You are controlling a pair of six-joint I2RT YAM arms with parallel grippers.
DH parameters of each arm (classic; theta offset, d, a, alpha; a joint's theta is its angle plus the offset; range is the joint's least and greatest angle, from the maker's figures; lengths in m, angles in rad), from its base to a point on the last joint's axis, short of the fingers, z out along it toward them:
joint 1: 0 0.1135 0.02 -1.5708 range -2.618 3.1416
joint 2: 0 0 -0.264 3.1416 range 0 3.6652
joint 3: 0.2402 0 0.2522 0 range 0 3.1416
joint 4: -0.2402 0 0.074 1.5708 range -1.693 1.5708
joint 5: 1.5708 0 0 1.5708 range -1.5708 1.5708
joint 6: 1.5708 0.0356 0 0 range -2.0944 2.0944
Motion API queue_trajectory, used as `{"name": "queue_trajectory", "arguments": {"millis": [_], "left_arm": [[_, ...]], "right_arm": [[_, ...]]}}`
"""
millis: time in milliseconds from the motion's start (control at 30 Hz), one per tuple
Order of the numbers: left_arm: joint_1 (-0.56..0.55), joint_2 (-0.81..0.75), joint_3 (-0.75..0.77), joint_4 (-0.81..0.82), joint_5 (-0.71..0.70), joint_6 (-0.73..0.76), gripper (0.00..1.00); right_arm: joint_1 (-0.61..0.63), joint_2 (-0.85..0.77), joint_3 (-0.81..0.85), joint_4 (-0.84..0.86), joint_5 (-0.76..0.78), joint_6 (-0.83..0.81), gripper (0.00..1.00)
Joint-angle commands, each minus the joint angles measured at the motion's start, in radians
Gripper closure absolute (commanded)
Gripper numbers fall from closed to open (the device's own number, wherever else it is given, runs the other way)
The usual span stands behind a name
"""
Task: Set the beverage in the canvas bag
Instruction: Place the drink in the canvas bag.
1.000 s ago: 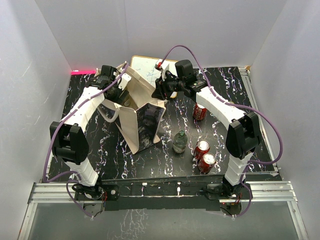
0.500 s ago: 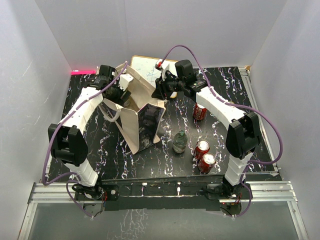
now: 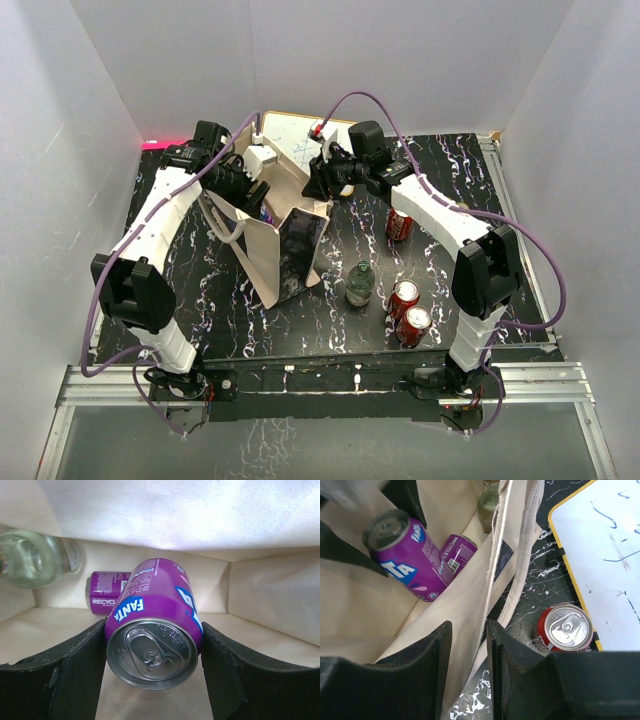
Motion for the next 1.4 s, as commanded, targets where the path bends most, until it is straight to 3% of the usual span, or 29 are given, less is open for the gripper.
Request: {"name": "queue_trajectory", "arguments": {"millis": [0, 233, 433, 667, 967, 1367], "left_arm": [[-0.040, 0.009, -0.015, -0.003, 0.000, 0.036, 1.00], [-0.074, 0.032, -0.051, 0.044, -0.085, 0.003, 1.00], [-0.087, 0.013, -0.113, 0.143, -0.313, -0.052, 1.00], [-0.098, 0.015, -0.133, 0.151, -0.395, -0.076, 1.00], [-0.109, -0.009, -0.154, 0.084, -0.135, -0.041, 1.00], [-0.127, 0.031, -0.202, 0.081, -0.197, -0.007, 1.00]], "right_arm": [[0.002, -0.065, -0.009, 0.029, 0.023, 0.004, 0.64], [0.002, -0.069, -0.019, 0.026, 0.029, -0.003, 0.64], [0.002, -0.068, -0.023, 0.023, 0.032, -0.007, 0.65], [0.002, -0.069, -0.026, 0.022, 0.036, -0.016, 0.65], [0.002, -0.099, -0.030, 0.023, 0.045, -0.016, 0.65], [0.002, -0.095, -0.016, 0.013, 0.039, -0.025, 0.65]]}}
